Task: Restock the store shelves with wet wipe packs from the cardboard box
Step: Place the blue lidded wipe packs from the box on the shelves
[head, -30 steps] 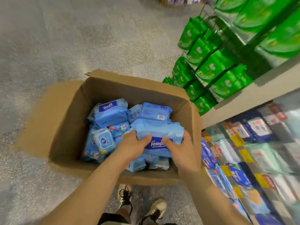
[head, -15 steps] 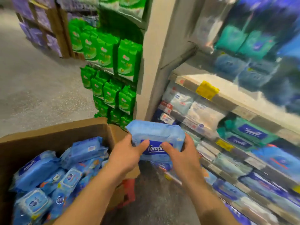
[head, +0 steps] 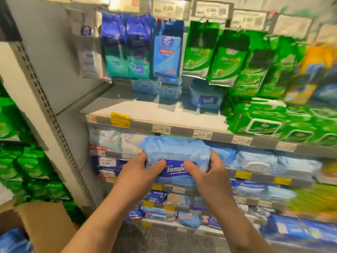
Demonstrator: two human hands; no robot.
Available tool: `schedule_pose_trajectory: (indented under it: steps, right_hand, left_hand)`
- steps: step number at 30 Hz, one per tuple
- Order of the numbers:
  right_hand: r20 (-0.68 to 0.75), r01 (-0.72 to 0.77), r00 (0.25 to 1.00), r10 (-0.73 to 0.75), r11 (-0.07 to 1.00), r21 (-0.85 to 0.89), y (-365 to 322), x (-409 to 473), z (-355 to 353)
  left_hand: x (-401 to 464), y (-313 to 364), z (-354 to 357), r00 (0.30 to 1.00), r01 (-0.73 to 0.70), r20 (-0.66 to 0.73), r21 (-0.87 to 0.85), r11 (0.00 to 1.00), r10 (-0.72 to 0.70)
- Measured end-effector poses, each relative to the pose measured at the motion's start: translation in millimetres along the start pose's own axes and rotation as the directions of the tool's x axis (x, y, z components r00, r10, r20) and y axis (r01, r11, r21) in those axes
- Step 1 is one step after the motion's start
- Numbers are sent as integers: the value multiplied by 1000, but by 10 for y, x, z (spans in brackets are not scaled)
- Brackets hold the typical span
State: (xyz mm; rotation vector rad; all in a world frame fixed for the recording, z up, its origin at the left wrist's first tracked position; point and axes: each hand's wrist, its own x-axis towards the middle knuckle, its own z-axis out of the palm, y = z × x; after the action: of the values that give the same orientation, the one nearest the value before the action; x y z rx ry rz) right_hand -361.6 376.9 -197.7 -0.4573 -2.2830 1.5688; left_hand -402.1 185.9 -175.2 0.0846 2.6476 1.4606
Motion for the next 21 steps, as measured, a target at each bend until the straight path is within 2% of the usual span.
schedule_pose_trajectory:
  steps: [4, 9, 14, 18, 21]
  right_hand:
    - [-58, 17, 998, -15, 999, 39, 54, 221, -293]
    - [-92, 17, 996, -10, 997, 74, 111, 655, -486]
    - [-178, 75, 982, -59, 994, 84, 50, 1292, -471]
    - [-155, 90, 986, -67, 985, 146, -30, 1776, -417]
    - [-161, 94, 984, -72, 987, 129, -17, 2054, -380]
  left_hand:
    - [279, 285, 270, 997, -48, 62, 98, 994, 42]
    - [695, 578, 453, 990, -115, 92, 115, 987, 105]
    - [1259, 820, 483, 965, -256, 87, 119, 959, 247]
    - [1798, 1032, 475, 970, -231, 102, 126, 965, 219]
    - [2099, 1108, 532, 966, -250, 108, 150, 957, 236]
